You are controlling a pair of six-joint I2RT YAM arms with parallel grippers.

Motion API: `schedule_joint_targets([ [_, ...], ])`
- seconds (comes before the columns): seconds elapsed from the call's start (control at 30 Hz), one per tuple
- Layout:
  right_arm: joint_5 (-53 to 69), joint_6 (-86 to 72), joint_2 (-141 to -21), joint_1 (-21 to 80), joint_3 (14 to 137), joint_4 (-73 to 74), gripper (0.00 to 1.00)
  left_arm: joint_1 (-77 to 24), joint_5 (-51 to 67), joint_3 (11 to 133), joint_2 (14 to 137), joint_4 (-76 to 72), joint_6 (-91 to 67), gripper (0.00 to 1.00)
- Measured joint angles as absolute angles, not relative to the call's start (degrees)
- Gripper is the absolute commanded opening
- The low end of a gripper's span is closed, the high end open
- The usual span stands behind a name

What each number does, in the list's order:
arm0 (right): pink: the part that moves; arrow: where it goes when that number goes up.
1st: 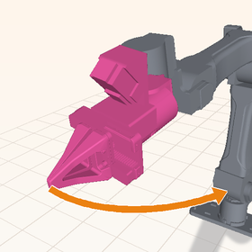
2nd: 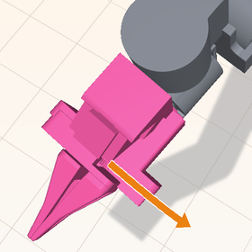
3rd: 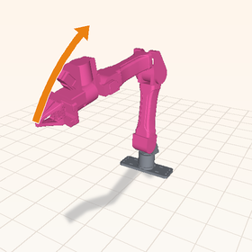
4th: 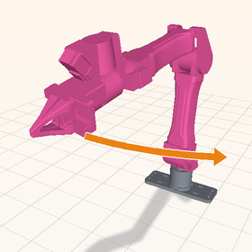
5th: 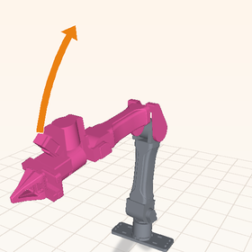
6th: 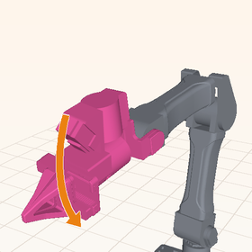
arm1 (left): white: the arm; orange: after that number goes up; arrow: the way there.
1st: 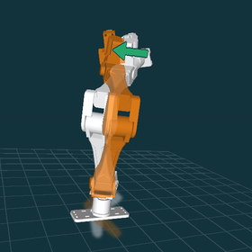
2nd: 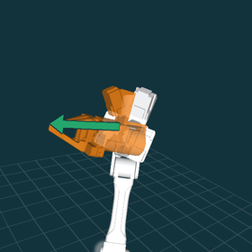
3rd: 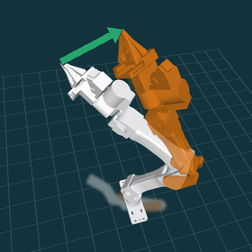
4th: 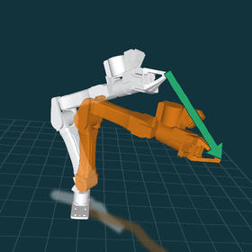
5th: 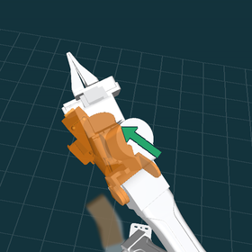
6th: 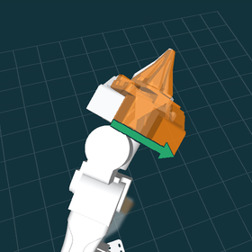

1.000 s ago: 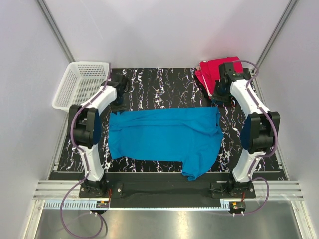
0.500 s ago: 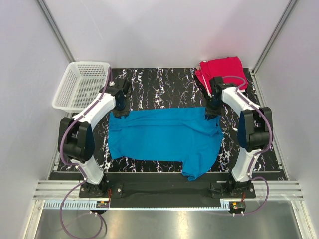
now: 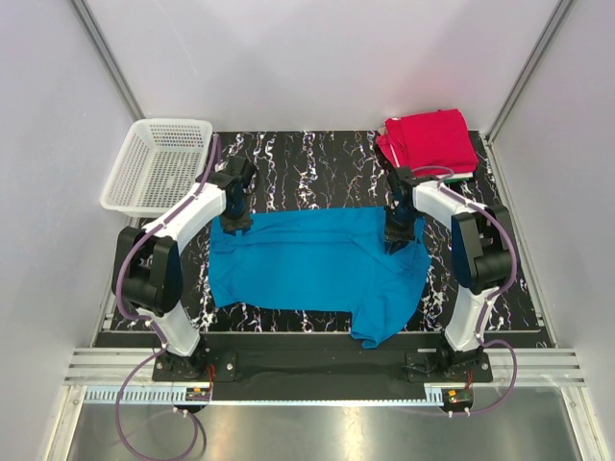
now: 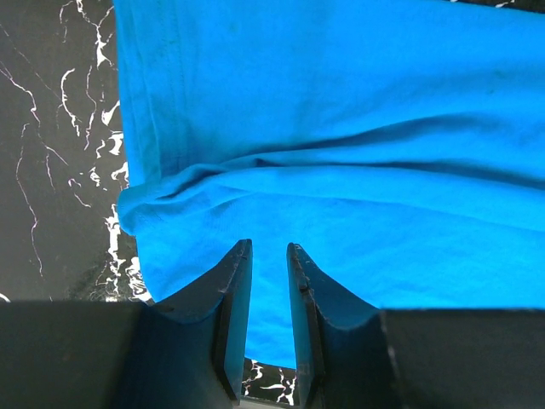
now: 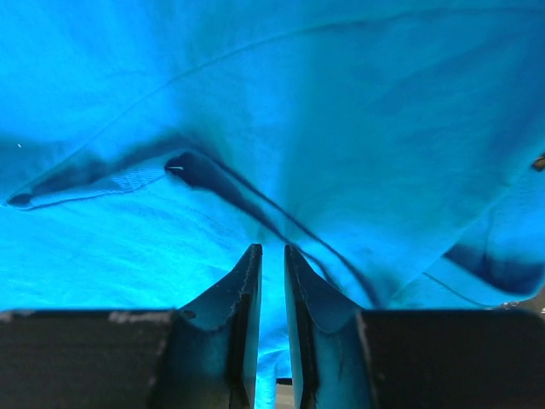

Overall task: Fold and stack the t-shirts
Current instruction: Fold the tshirt

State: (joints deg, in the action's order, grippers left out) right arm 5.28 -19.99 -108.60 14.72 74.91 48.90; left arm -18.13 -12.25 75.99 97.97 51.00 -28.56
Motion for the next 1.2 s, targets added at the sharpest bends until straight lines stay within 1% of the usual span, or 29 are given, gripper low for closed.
schedule_joint_targets([
  [0.17,5.69,-21.04,-107.18,15.94,73.38,49.65,0.23,-18.33,-12.29,75.99,97.97,50.98,-28.51,0.28],
  [0.37,4.95,-22.35,-101.10,17.17,71.66,51.77,0.24,-18.39,-12.34,75.99,97.97,50.94,-28.27,0.28],
  [0.5,3.38,-22.26,-99.11,17.23,73.56,52.77,0.25,-18.39,-12.34,75.99,98.00,50.94,-27.90,0.28],
  [0.7,2.46,-20.75,-108.62,17.26,84.07,52.56,0.25,-18.39,-12.45,75.50,97.97,50.83,-27.44,0.28],
  [0.9,2.37,-19.59,-118.52,17.26,92.33,52.31,0.25,-18.39,-12.95,72.25,97.27,50.94,-27.20,0.28],
  [1.03,2.09,-18.87,-121.97,17.26,95.92,52.36,0.25,-18.39,-13.37,70.65,96.01,50.98,-27.20,0.28],
  [1.2,2.15,-18.20,-123.52,17.26,97.49,52.31,0.26,-18.39,-13.47,70.11,95.31,50.92,-27.22,0.28],
])
